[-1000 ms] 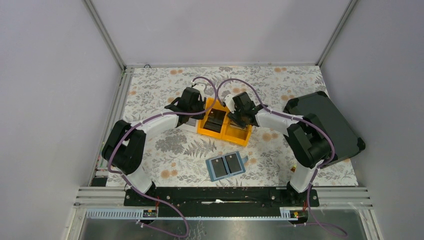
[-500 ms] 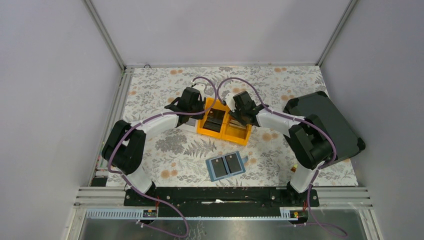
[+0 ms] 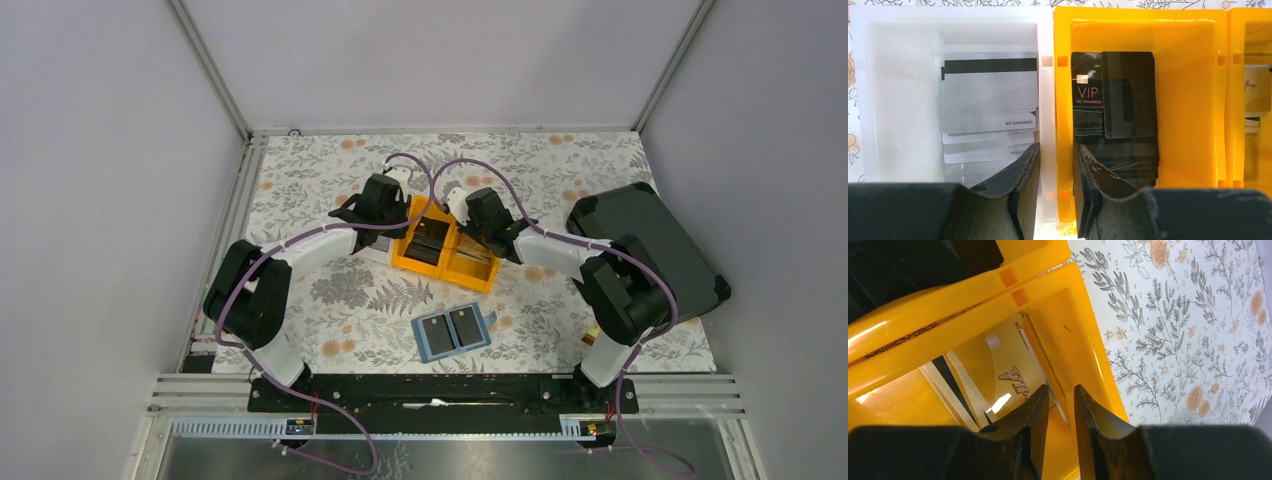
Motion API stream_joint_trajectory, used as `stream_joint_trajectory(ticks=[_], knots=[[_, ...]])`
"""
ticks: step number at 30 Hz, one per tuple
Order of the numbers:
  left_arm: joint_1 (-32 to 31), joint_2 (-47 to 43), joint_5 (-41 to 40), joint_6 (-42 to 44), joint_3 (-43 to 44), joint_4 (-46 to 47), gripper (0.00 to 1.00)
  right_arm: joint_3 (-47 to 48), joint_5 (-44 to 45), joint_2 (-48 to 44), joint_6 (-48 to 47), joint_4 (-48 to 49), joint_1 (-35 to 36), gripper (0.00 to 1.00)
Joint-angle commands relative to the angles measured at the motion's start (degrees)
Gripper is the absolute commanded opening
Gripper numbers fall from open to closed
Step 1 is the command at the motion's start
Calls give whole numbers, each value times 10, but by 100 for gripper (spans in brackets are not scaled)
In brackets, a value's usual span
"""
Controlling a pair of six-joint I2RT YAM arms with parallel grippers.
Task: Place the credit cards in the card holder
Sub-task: Pick up the credit card from the storage box.
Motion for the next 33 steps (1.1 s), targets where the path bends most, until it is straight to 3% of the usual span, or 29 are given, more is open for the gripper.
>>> stream_joint_trajectory(ticks=[1, 4, 12, 22, 27, 33], knots=[[4, -8, -12, 18, 18, 1, 21, 15, 0, 9, -2, 13, 6, 30], [3, -8, -13, 17, 17, 1, 21, 18, -6, 12, 0, 10, 6, 26], [3, -17, -17, 8, 12, 3, 23, 31, -5, 20, 11, 0, 6, 0], [3, -116, 2, -30, -16, 31, 66, 15, -20, -103, 102, -52, 6, 0], [3, -179, 35, -58, -31, 46, 73, -34, -45, -157, 165, -37, 6, 0], [3, -240, 162, -163, -105, 155, 75, -129, -79, -256, 267, 69, 3, 0]])
